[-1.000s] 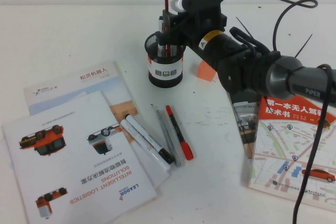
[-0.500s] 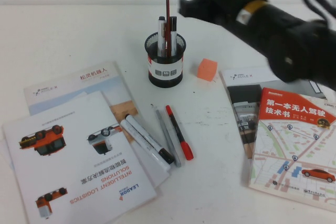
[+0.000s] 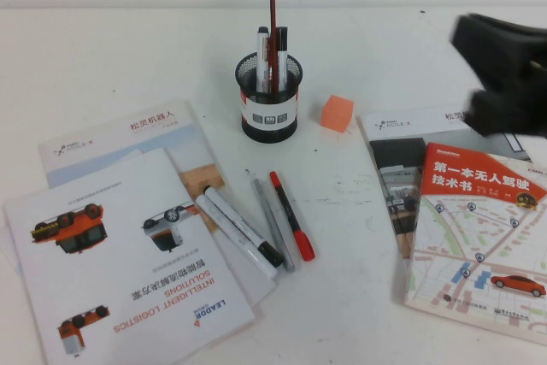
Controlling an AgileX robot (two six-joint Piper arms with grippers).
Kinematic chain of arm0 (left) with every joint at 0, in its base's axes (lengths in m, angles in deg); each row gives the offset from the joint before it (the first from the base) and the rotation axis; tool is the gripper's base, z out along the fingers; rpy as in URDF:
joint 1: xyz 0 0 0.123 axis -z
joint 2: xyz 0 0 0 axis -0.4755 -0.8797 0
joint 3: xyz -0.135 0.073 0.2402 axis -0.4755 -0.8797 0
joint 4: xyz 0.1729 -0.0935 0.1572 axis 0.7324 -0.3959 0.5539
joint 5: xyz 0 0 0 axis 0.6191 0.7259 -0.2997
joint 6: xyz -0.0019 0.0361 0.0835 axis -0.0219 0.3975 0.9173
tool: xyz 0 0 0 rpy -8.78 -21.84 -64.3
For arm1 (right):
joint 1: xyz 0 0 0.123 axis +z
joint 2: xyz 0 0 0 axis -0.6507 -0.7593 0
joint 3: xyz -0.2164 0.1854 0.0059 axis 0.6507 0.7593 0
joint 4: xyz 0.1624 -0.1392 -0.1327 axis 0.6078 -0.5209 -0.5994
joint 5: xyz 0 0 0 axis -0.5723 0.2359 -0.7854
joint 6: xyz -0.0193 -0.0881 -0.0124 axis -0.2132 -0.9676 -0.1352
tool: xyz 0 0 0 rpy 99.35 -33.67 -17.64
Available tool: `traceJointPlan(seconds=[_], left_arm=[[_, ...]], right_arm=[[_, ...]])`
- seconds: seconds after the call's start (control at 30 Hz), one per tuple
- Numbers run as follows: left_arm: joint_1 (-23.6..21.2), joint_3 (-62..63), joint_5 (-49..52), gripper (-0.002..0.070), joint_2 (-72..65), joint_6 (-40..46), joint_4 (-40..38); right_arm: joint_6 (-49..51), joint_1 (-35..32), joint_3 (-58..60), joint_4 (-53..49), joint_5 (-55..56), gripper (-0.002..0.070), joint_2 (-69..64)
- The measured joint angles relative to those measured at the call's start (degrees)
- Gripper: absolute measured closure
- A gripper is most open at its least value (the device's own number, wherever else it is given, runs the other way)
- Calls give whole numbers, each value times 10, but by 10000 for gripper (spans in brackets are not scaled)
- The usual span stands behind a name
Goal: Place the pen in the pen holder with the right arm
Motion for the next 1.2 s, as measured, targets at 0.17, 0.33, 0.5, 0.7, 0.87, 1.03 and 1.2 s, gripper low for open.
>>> traceJointPlan(seconds=[0.17,0.33,0.5,0.7,0.87,1.03,1.2], left_arm=[[0,0,0,678,0,0,0],[0,0,0,678,0,0,0],[0,0,0,677,0,0,0],[0,0,0,677,0,0,0],[0,0,0,678,0,0,0],[0,0,0,678,0,0,0],[0,0,0,678,0,0,0]], right_arm=[[1,0,19,-1,-113,695,95],[2,0,19,-5,-232,695,147],[2,-5,20,-63,-314,695,150],[4,-6,23,-104,-333,695,150],[4,-33,76,-111,-309,695,177],[4,-114,192,-111,-204,695,257],[4,-185,314,-112,-161,695,382]])
